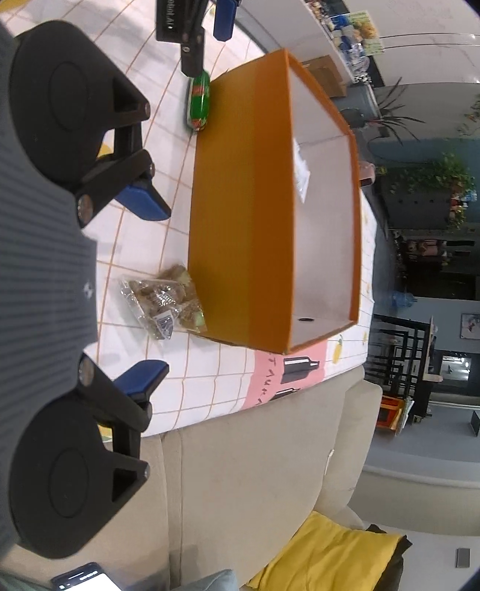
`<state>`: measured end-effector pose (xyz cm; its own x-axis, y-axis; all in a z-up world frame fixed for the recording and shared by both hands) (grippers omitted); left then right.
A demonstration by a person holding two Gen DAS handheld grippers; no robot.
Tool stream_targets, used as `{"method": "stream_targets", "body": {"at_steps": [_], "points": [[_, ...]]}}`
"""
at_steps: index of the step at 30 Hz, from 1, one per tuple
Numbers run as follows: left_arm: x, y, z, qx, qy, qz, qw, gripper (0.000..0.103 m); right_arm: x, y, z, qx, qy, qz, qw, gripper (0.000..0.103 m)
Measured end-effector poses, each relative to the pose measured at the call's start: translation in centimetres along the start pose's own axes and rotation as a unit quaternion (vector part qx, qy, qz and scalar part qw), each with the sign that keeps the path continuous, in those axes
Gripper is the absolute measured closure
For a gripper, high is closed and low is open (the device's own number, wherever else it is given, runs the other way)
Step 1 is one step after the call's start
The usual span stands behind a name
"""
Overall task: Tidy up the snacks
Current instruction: 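Move both tools back toward the green sausage and clear nut bag, then grasp the green sausage with the left gripper while the right grasps the clear nut bag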
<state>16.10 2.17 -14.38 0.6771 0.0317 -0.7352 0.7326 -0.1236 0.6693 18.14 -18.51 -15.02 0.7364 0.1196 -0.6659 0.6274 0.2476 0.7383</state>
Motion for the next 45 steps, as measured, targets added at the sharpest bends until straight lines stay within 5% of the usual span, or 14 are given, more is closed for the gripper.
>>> {"method": "stream_targets", "body": {"at_steps": [12,21,25,33,45], "points": [[3.5,-0.8,-1.0,0.076,-0.016,-0.013,0.9969,0.023,5.1,0.3,0.4,-0.034,-0.003,-0.026,0.999,0.024],[4.5,-1.2,-0.8,0.03,-0.059,-0.041,0.997,0.024,6.8,-0.1,0.6,-0.043,-0.003,-0.034,0.999,0.028],[3.3,-1.8,0.2,0.01,-0.077,-0.049,0.9958,0.034,6.7,-0.5,0.5,-0.049,-0.011,-0.037,0.998,0.039],[1.3,-2.8,2.9,-0.009,-0.132,-0.077,0.9882,0.057,5.0,-1.1,-1.2,-0.046,0.023,-0.04,0.998,0.042],[2.9,-0.3,5.2,0.005,-0.124,-0.077,0.9893,0.055,4.6,-1.3,-1.8,-0.021,0.044,-0.046,0.998,0.04]]}}
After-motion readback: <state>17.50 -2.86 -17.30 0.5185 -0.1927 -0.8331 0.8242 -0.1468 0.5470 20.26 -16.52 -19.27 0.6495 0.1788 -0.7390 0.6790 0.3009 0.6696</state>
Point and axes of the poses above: each gripper's, at about its wrist camera, not at the fingertips, and x roughly the way its jaws point, z to its right, y to its top, the point moved 8 cm from there along x, roughly the way its jaws point, and after that the axes turned 4 degrees about -x, right-handed, at the moved point
